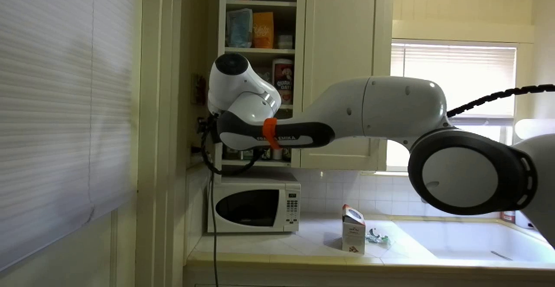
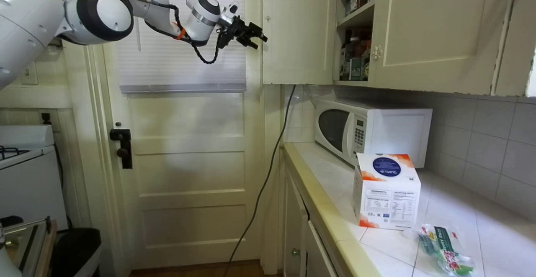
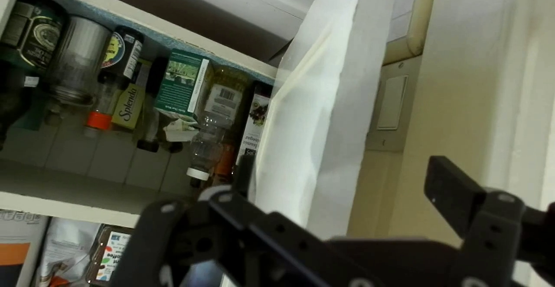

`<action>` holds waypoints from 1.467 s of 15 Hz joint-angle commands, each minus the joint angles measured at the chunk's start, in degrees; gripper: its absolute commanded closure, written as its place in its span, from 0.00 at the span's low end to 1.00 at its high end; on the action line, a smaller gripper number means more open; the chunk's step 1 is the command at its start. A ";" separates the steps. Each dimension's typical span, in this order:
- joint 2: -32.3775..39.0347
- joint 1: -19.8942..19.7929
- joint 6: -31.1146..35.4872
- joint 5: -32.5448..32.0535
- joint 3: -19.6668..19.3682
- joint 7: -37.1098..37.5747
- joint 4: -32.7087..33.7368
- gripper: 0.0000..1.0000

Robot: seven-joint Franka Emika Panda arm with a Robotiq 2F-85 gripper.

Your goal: Close the cupboard

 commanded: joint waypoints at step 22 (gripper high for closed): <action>3.34 3.65 2.53 -16.82 -11.40 9.04 5.15 0.00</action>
